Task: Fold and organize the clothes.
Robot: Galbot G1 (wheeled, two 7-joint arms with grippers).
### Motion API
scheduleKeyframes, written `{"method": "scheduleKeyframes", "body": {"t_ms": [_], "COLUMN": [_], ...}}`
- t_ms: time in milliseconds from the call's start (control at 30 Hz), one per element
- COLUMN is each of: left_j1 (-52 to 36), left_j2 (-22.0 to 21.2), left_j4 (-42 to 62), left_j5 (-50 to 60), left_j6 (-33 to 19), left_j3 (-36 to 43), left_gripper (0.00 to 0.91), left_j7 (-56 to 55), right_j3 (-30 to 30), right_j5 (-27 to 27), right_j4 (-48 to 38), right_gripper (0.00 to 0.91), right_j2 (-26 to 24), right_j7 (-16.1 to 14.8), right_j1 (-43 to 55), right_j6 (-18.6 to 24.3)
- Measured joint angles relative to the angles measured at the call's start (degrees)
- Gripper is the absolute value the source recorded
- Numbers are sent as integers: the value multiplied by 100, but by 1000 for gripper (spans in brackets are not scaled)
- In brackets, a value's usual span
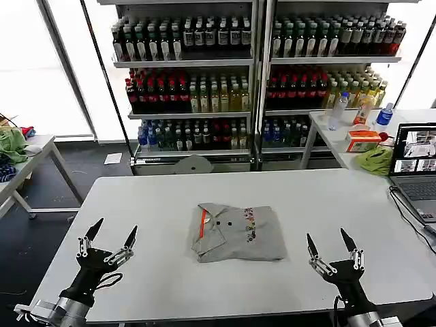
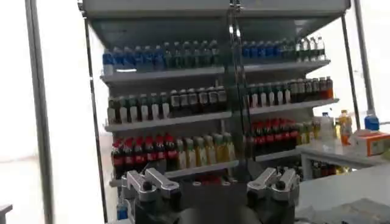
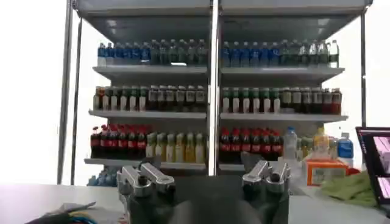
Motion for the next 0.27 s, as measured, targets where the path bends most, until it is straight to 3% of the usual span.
{"method": "scheduleKeyframes", "body": {"t_ms": [267], "left_j1": [-33], "left_j2": [7], "left_j4": [-32], "left_j5": [76], "left_j6": [71], "left_j3": [-199], "left_gripper": [907], "left_j7": [115], "right_j3": [200], "right_j5": [160], "right_j4": [4], "right_gripper": [907], "right_j2": [54], "right_j7": [-31], "right_j1": [-124], "right_j6": [96]}}
